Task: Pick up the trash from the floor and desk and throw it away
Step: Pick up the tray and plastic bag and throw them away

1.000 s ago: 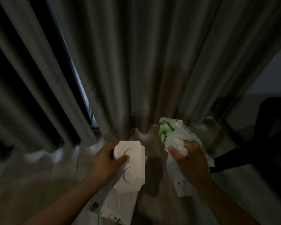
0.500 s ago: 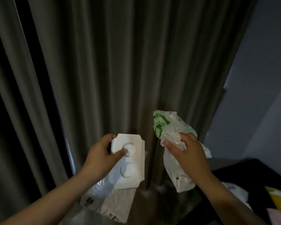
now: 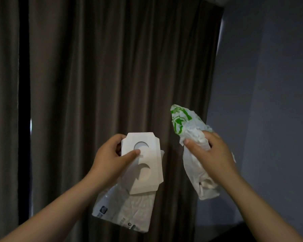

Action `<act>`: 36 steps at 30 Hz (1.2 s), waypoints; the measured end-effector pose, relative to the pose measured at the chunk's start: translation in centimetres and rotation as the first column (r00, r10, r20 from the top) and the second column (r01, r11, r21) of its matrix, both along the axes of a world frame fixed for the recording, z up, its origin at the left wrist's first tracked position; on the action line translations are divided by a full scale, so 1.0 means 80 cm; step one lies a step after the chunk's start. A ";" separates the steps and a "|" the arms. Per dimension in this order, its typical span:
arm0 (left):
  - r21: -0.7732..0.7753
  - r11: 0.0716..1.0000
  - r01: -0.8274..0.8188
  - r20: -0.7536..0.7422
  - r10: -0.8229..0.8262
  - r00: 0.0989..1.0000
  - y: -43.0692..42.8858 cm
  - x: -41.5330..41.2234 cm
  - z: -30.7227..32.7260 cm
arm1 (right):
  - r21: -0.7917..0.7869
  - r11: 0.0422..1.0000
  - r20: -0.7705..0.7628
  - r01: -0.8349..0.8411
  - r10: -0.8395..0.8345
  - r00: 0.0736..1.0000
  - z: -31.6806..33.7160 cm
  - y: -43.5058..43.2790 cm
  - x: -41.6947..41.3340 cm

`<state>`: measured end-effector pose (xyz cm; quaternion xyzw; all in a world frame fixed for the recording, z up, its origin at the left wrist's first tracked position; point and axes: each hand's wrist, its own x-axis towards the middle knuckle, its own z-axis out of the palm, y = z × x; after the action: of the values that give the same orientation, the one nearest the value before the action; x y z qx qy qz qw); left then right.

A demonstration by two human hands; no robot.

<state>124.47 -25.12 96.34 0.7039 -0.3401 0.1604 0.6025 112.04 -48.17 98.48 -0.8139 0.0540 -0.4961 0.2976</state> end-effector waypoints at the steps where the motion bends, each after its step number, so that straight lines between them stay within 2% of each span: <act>1: -0.014 1.000 0.016 0.003 -0.016 1.000 -0.007 -0.004 0.002 | -0.006 1.000 0.009 0.016 -0.016 1.000 0.004 -0.005 -0.008; 6: -0.057 0.990 0.128 0.010 -0.127 0.992 -0.054 -0.014 -0.006 | -0.006 0.994 0.043 0.112 -0.111 0.993 -0.001 -0.033 -0.049; 11: -0.057 0.951 0.305 -0.003 -0.306 0.952 -0.125 -0.008 -0.006 | -0.019 0.953 0.048 0.304 -0.302 0.952 -0.008 -0.060 -0.087; 13: -0.072 0.904 0.422 -0.024 -0.424 0.905 -0.156 -0.004 -0.009 | -0.021 0.915 0.058 0.403 -0.402 0.914 -0.011 -0.067 -0.104; 17: -0.118 0.734 0.668 -0.058 -0.677 0.734 -0.219 -0.006 -0.009 | -0.002 0.795 0.044 0.607 -0.606 0.794 -0.017 -0.064 -0.148; 21: -0.134 0.533 0.835 -0.047 -0.845 0.532 -0.282 -0.049 -0.002 | -0.012 0.591 0.026 0.806 -0.806 0.591 -0.013 -0.033 -0.212; 26: -0.111 0.184 0.977 -0.041 -0.983 0.181 -0.312 -0.170 -0.016 | -0.073 0.231 -0.022 0.970 -0.973 0.230 -0.005 0.060 -0.321; 31: -0.095 -0.134 0.987 -0.014 -0.991 -0.136 -0.277 -0.308 -0.010 | -0.134 -0.102 -0.014 0.986 -0.994 -0.105 0.009 0.191 -0.425; 34: -0.081 -0.298 0.951 0.011 -0.954 -0.298 -0.242 -0.387 0.001 | -0.148 -0.311 0.036 0.939 -0.950 -0.310 0.011 0.271 -0.472; 36: -0.072 -0.405 0.911 0.026 -0.914 -0.404 -0.208 -0.438 0.004 | -0.147 -0.416 0.057 0.897 -0.909 -0.412 0.008 0.325 -0.500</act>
<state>89.46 -41.78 96.63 0.0839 -0.7562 -0.4231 0.4920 72.08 -22.15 99.10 -0.4352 0.6941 -0.4821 -0.3105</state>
